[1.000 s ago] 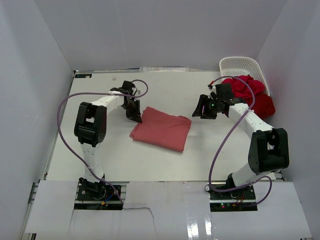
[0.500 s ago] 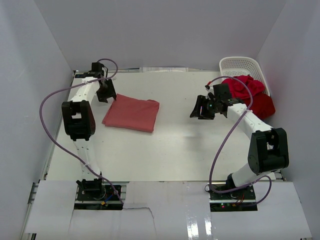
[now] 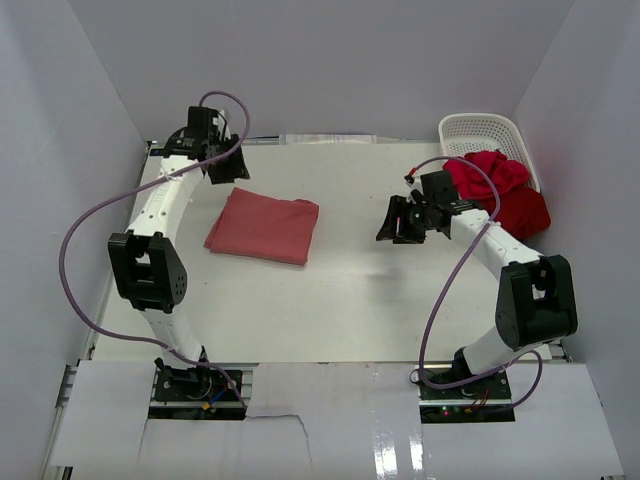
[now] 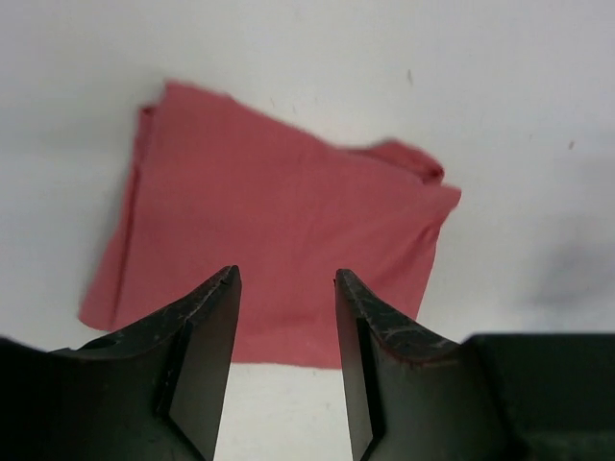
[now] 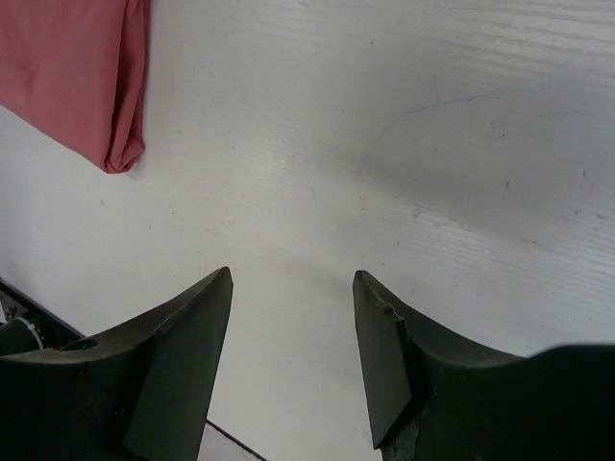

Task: Fold and stack the t-shirts
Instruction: Put the neatly folded tshirt into the corner of the board with the left arm

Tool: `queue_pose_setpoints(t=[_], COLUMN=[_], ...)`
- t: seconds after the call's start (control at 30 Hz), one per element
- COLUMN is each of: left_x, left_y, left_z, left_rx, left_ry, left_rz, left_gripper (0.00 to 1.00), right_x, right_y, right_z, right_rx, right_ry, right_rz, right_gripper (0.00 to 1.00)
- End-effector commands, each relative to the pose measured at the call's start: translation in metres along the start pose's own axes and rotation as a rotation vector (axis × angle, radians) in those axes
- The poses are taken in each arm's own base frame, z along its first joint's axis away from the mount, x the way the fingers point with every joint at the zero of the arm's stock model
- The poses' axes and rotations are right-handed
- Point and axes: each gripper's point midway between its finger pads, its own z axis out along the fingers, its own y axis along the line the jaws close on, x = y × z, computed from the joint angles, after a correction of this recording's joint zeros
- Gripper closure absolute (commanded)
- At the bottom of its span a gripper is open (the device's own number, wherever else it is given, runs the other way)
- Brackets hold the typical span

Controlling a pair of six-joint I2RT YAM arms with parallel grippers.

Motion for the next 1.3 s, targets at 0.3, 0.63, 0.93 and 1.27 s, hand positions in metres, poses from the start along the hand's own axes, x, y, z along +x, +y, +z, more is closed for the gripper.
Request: queue_pose_setpoints(t=[0.3, 0.63, 0.93, 1.27], left_x=[0.134, 0.146, 0.168, 0.144], left_y=[-0.052, -0.035, -0.016, 0.039], left_z=[0.046, 0.091, 0.12, 0.145], left_rx=[0.099, -0.001, -0.084, -0.135], left_ry=[0.324, 0.363, 0.439, 0.421], left_rz=[0.078, 0.102, 0.101, 0.004], left_gripper=[0.55, 0.55, 0.55, 0.57], right_x=[-0.004, 0.004, 0.002, -0.013], right_y=[0.01, 0.008, 0.017, 0.033], right_z=[0.001, -0.001, -0.008, -0.017], right_rx=[-0.027, -0.025, -0.063, -0.116], right_ry=[-0.021, -0.02, -0.044, -0.069], right_rz=[-0.028, -0.035, -0.048, -0.087], right_gripper=[0.4, 0.4, 0.4, 0.4])
